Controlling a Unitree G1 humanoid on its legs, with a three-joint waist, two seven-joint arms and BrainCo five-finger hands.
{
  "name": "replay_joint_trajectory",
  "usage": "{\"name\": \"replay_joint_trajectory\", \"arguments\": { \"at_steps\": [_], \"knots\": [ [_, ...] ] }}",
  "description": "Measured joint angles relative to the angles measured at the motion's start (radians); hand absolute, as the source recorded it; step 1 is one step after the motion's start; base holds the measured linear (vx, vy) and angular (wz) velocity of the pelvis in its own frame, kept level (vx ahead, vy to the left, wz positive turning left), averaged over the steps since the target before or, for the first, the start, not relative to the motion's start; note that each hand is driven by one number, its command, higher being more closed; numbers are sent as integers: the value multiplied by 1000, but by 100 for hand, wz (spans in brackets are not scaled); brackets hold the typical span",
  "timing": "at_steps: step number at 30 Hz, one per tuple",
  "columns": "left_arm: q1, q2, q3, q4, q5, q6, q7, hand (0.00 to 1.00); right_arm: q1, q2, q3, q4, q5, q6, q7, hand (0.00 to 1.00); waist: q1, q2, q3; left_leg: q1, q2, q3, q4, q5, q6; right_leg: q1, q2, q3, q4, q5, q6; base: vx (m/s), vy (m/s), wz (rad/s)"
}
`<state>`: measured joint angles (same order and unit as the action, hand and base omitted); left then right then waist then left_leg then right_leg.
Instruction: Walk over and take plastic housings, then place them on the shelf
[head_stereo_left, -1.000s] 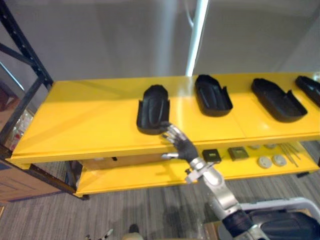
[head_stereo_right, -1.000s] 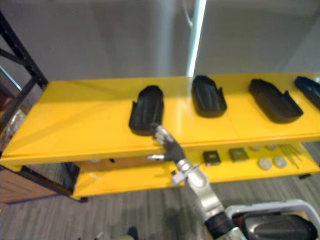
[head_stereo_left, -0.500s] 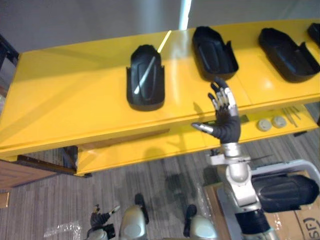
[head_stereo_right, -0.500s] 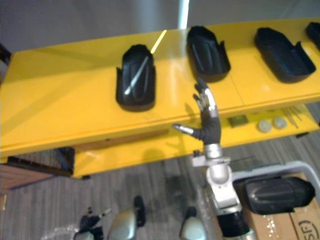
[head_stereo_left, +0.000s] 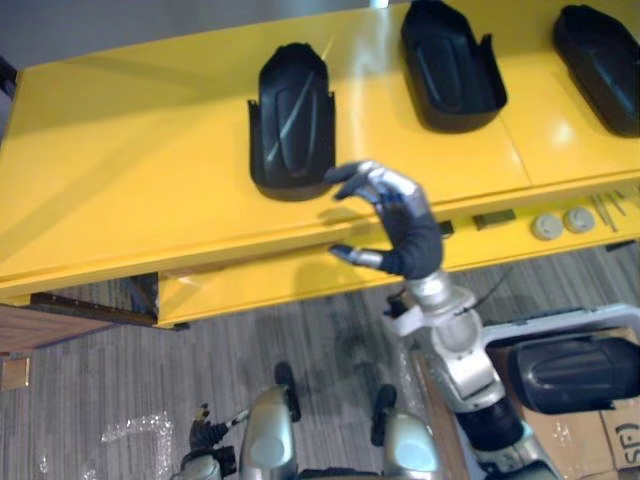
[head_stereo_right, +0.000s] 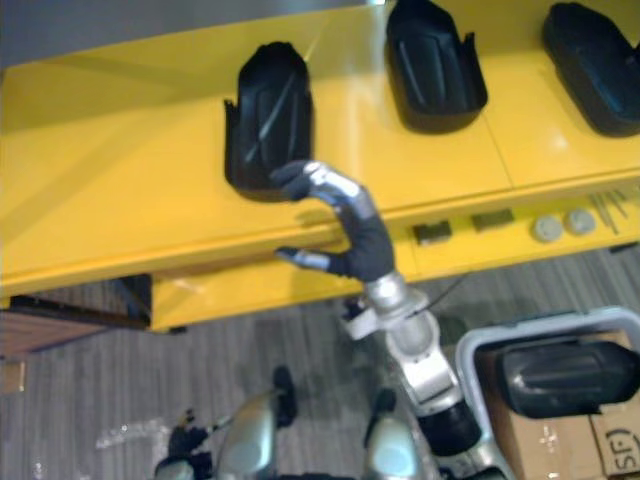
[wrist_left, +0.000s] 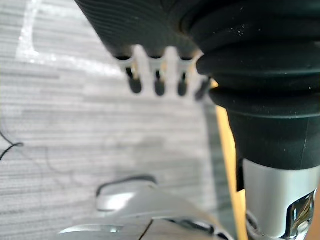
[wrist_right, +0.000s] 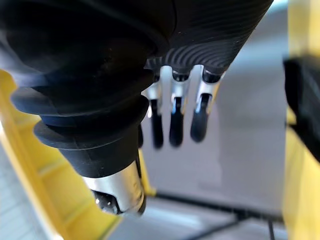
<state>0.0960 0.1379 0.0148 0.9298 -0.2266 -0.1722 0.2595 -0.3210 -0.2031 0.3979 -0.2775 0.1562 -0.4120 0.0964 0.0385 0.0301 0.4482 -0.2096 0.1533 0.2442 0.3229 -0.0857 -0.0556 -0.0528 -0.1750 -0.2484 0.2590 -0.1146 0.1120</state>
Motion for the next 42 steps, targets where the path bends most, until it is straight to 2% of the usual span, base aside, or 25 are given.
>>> {"name": "replay_joint_trajectory", "arguments": {
  "at_steps": [5, 10, 12, 17, 25, 30, 37, 42],
  "knots": [
    [0, -1, -1, 9, 0, 1, 0, 0, -23, 1, 13, -36, 3, 34, 36, 100, 2, 1, 0, 0, -9, -19, 4, 0, 0, 4, -7, -4, 17, -14, 3, 21, -1, 11],
    [0, -2, -9, 16, -2, 5, 1, 0, -52, 0, 80, -30, 16, 138, 36, 100, 2, 4, 2, -1, -9, -22, 4, 0, 0, 5, -7, -4, 22, -17, 5, -14, -4, 1],
    [-1, -1, -13, 16, -2, 5, 1, 0, -56, 2, 97, -16, 15, 155, 36, 100, 2, 8, 4, -2, -10, -23, 4, 0, 0, 5, -7, -5, 24, -18, 5, -13, 0, 2],
    [-12, -7, -38, 15, -2, 5, 0, 0, -115, 7, 125, 102, -67, 196, 5, 100, 2, 36, 19, -19, -27, -46, -7, 13, 5, 0, -19, -35, 35, -24, 8, -30, 3, 18],
    [-15, -10, -60, 12, -2, 11, 1, 0, -215, 50, 121, 261, -106, 222, -97, 100, 9, 39, 21, -12, -56, -75, -39, 40, 7, -1, -43, -59, 63, -48, 9, 13, -10, 14],
    [-15, -15, -79, -9, 0, 21, -4, 0, -253, 58, 75, 393, -215, 224, -178, 100, 13, 65, 32, 2, -73, -87, -73, 61, 10, 0, -64, -74, 86, -63, 11, -10, -14, 10],
    [-14, -20, -79, -9, 2, 29, -7, 0, -319, 51, -23, 525, -231, 225, -212, 100, 28, 70, 34, 3, -77, -97, -89, 76, 7, -2, -68, -87, 102, -73, 10, -7, -11, 7],
    [-14, -19, -79, -15, 5, 33, -12, 0, -342, 42, -28, 556, -242, 226, -228, 100, 32, 70, 34, 5, -81, -98, -100, 84, 9, -2, -71, -92, 103, -73, 10, -2, -3, 2]
  ]
}}
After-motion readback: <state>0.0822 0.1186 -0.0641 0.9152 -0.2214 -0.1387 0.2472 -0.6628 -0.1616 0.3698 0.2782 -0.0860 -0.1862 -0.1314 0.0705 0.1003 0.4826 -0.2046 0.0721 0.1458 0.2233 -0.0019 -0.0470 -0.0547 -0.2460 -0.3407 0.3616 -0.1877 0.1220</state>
